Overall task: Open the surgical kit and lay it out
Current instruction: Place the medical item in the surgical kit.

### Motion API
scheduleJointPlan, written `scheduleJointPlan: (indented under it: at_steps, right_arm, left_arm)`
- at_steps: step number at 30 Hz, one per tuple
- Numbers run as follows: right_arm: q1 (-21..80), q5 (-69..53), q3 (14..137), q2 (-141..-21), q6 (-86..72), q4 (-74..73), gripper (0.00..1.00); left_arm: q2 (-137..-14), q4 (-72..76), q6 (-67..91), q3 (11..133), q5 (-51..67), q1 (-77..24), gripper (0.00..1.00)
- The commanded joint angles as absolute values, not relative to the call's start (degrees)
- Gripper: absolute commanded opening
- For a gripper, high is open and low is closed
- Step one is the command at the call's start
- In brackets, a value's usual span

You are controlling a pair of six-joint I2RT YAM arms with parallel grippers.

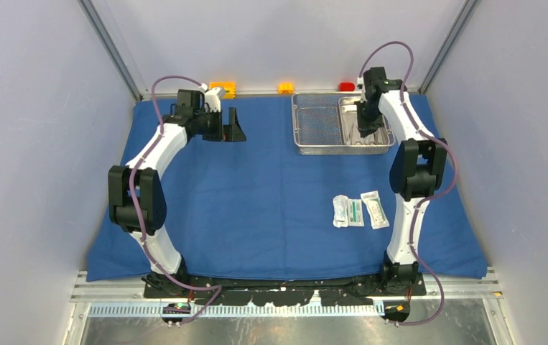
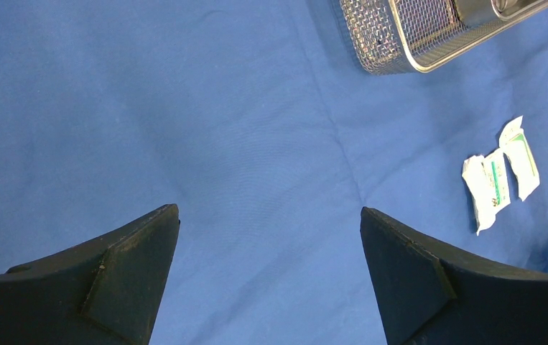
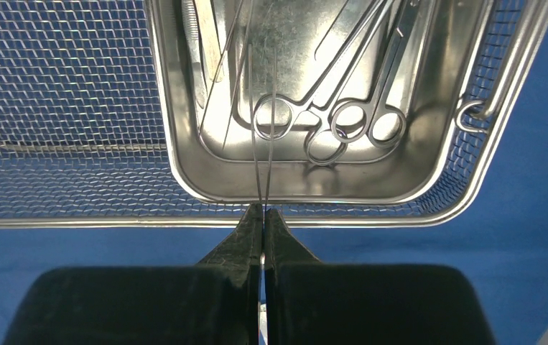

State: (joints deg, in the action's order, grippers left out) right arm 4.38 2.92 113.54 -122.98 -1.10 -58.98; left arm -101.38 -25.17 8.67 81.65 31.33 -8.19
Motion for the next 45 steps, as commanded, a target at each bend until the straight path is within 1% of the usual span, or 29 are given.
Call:
scheduleJointPlan:
  at_steps: [1,4,9,14,19,24,27,32,38,45]
  right_arm:
    - [4.44,2.53,114.61,-116.51,-0.33,-59.17,0.0]
    - [4.45,-1.32,113.11,-114.09,-0.5,-56.83,0.01]
    - [5.23,-4.84,103.89,-105.83,-2.76,-46.94,0.01]
    - [8.1,-6.24,89.23,-95.95,-3.74,-33.68,0.01]
    - [12.23,-8.3,75.84,-86.78,-2.82,-21.56,0.01]
    - [15.42,-9.72,70.42,-83.29,-0.86,-17.5,0.01]
    - [17.7,-7.57,68.38,-81.96,-0.35,-16.55,0.0]
    - [20.38,-5.85,65.02,-80.86,-1.46,-14.36,0.01]
    - [22.84,-4.55,63.25,-80.71,-4.59,-13.13,0.01]
    - [23.31,-4.41,62.0,-80.16,-6.4,-12.96,0.01]
  left_arm:
    - [-101.38,-23.03,9.12,83.31,32.7,-8.56,1.0]
    - [-101.4,-22.95,9.58,83.5,32.89,-8.61,1.0]
    - [-100.81,-21.44,14.0,83.51,33.74,-8.74,1.0]
    - [-99.15,-17.54,24.02,83.72,33.76,-10.25,0.97]
    - [-98.81,-15.06,29.66,85.15,34.94,-14.88,0.96]
    - [-99.89,-12.27,35.05,85.46,37.52,-19.23,0.94]
    - [-101.27,-11.85,39.61,85.86,37.9,-21.27,0.92]
    - [-105.35,-7.0,51.83,86.14,38.54,-23.82,0.88]
    - [-113.06,0.34,63.08,88.26,40.5,-27.34,0.83]
    - [-118.15,8.03,69.03,89.21,40.87,-29.39,0.76]
